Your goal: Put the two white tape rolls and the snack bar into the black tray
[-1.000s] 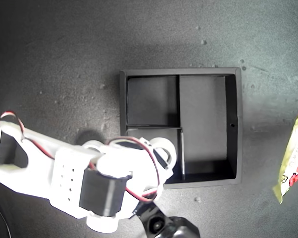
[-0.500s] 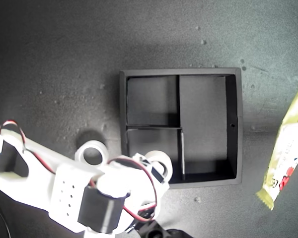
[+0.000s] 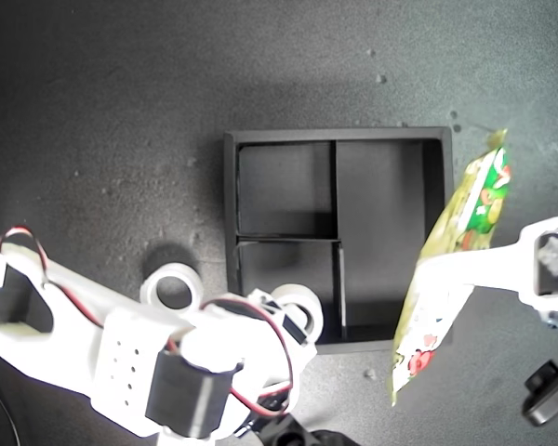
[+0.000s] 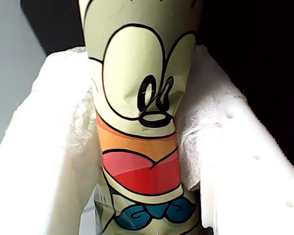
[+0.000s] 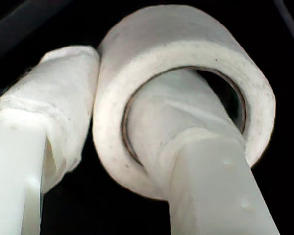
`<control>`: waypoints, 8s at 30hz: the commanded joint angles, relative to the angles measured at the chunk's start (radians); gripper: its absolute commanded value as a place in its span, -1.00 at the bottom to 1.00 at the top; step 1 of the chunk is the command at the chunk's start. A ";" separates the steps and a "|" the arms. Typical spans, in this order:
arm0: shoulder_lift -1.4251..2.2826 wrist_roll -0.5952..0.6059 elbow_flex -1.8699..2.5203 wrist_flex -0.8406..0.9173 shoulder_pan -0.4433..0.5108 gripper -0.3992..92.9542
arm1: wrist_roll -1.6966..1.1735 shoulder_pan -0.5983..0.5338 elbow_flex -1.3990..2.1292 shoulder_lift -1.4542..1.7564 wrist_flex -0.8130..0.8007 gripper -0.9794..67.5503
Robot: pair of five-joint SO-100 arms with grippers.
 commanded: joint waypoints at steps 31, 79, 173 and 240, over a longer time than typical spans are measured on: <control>0.276 0.015 0.229 0.018 -0.052 -0.70 | -0.034 -0.014 -0.295 -0.215 0.385 -0.03; 1.095 -0.545 1.480 -0.284 -0.081 -0.71 | 0.842 0.192 0.043 0.828 1.198 -0.63; 0.752 -0.669 1.382 -0.324 0.021 -0.73 | 0.816 0.187 0.129 0.828 1.112 -0.61; 0.262 -0.075 0.334 0.018 -0.298 -0.62 | 0.808 0.172 0.160 0.828 1.065 -0.59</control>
